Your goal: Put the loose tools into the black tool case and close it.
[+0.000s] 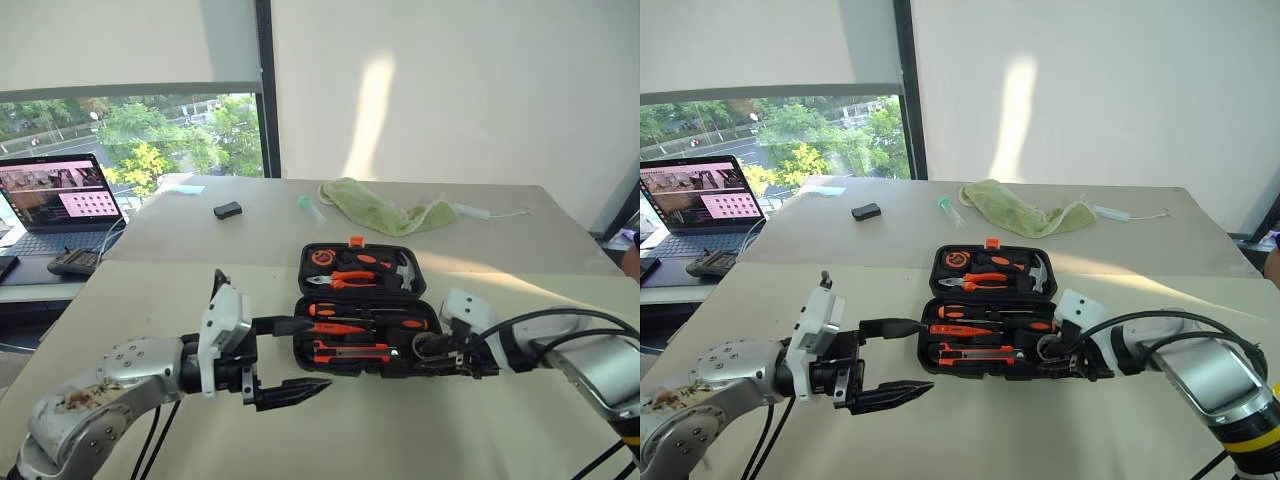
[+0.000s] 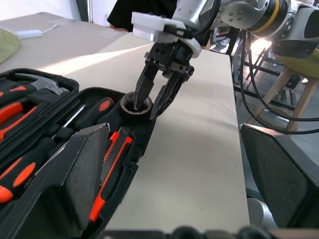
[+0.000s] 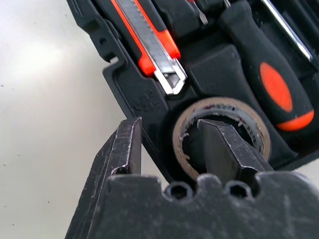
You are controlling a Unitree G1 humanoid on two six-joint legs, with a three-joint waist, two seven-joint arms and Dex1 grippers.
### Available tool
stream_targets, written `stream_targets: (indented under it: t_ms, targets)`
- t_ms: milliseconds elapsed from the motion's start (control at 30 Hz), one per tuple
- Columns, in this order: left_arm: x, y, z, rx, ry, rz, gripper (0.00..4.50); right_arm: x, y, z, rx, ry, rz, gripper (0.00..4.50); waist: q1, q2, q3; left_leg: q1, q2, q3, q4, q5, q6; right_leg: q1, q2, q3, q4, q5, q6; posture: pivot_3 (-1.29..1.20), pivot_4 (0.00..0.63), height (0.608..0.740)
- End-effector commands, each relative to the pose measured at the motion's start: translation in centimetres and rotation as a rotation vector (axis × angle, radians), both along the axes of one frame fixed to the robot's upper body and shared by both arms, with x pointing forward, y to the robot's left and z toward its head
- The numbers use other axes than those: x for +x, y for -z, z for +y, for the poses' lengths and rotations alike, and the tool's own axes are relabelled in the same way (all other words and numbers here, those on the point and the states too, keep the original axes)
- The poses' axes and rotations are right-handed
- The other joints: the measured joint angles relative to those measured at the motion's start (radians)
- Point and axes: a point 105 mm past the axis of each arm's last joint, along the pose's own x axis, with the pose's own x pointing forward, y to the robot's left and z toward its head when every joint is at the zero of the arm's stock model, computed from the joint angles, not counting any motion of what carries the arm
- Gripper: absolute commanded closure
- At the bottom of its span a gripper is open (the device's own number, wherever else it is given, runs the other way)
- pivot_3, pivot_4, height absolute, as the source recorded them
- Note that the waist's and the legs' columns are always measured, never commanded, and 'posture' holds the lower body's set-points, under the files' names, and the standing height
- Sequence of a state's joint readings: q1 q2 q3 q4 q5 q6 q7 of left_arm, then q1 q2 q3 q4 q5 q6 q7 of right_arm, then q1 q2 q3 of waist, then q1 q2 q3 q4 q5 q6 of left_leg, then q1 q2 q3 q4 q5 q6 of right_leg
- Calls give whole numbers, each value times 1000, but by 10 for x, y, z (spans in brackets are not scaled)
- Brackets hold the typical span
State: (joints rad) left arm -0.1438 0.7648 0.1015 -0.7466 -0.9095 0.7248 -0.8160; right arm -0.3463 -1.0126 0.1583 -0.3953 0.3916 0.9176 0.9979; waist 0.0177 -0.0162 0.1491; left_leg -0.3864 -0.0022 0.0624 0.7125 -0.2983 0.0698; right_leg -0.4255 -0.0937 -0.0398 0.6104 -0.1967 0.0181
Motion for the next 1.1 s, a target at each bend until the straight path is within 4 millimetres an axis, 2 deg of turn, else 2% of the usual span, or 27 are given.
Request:
stream_targets:
  t_ms: [33, 100, 333, 533, 600, 633, 733, 833, 900, 967, 1067, 1100]
  targets:
    - [-4, -6, -2, -5, 13, -34, 0, 5, 2, -4, -32, 22, -36, 3790, -1, 0, 0, 0, 0, 0, 0, 0, 0, 0, 0, 0, 0, 0, 0, 0, 150, 740]
    - [-3, -3, -2, -4, 9, -33, 0, 7, 0, -4, -32, 23, -46, 4462, 0, 0, 0, 0, 0, 0, 0, 0, 0, 0, 0, 0, 0, 0, 0, 0, 150, 740]
    - [-1, 1, -2, -2, 2, -35, 0, 3, -6, 7, 19, -3, -38, 4462, -2, 0, 0, 0, 0, 0, 0, 0, 0, 0, 1, 0, 0, 0, 0, 0, 150, 740]
    - [1, -4, -2, -4, 3, -49, 0, -1, 6, 4, -20, -11, -2, 4462, -4, 0, 0, 0, 0, 0, 0, 0, 0, 0, 1, 0, 0, 0, 0, 0, 150, 740]
    - [2, -3, -1, -2, -4, -46, 0, -4, 5, 4, -3, -33, 11, 3737, -3, 0, 0, 0, 0, 0, 0, 0, 0, 0, 1, 0, 0, 0, 0, 0, 150, 740]
    - [2, -2, -1, -1, -11, -44, 0, -4, 3, 5, 9, -36, 5, 3541, -3, 0, 0, 0, 0, 0, 0, 0, 0, 0, 1, 0, 0, 0, 0, 0, 150, 740]
    - [4, 1, 2, -2, -38, -33, 0, 2, -8, 3, 41, -4, -57, 2590, -3, 0, 0, 0, 0, 0, 0, 0, 0, 0, 1, 0, 0, 0, 0, 0, 150, 740]
    - [8, 6, 4, -14, -80, -22, 0, -1, -27, 5, 134, -6, -75, 2590, -3, 0, 0, 0, 0, 0, 0, 0, 0, 0, 0, 0, 0, 0, 0, 0, 150, 740]
    - [18, 8, 8, -41, -151, -5, 0, 5, -38, 5, 191, 14, -140, 2590, -2, 0, 0, 0, 0, 0, 0, 0, 0, 0, 0, 0, 0, 0, 0, 0, 150, 740]
    - [34, 5, 13, -77, -246, -1, 0, 20, -49, 4, 247, 64, -232, 2590, -2, 0, 0, 1, 0, 0, 0, 0, 1, 1, 0, 0, 0, 0, 0, 0, 150, 740]
    - [82, 5, 20, -101, -442, 8, 0, 51, -67, -2, 362, 190, -298, 2590, -1, -1, 1, 2, 0, 0, 1, 0, 0, 2, 1, 0, 0, 1, -1, 0, 150, 740]
    - [97, 5, 23, -102, -498, 13, 0, 57, -72, -2, 374, 195, -315, 2328, 1, -2, 2, 1, -1, 0, 1, 3, 1, 2, 1, 0, 0, 3, -1, 0, 150, 740]
